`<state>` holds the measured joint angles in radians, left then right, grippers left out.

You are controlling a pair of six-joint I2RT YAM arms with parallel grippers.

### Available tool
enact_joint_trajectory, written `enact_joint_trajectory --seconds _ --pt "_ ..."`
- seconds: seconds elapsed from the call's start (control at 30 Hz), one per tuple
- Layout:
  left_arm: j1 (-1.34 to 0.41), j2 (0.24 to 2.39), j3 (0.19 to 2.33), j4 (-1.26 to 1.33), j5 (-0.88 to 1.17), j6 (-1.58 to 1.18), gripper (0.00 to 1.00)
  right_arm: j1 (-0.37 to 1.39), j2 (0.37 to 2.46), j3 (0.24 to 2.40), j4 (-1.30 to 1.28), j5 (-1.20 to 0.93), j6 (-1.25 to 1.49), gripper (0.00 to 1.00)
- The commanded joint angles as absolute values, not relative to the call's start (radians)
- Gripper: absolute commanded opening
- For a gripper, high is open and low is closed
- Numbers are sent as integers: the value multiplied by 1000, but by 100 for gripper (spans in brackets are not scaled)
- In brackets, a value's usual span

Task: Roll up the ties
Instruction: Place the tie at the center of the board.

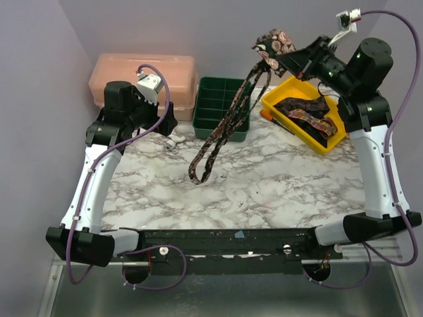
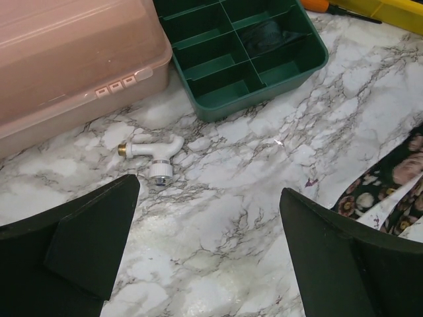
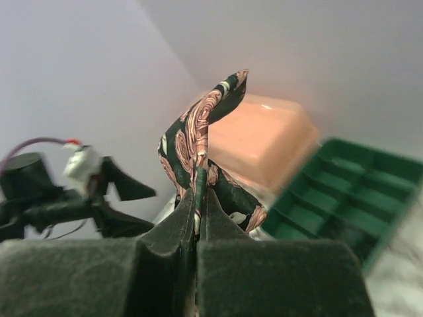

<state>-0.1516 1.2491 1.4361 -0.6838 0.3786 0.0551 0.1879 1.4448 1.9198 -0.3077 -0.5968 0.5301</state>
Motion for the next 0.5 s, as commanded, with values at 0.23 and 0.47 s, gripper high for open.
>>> enact_joint_trajectory --seconds 0.23,0.47 --pt "-144 1188 1305 -718 421 166 98 37 1305 1496 -875 -202 179 96" --pt "-162 1187 1211 -806 552 395 98 35 1365 1467 -956 -379 -179 90"
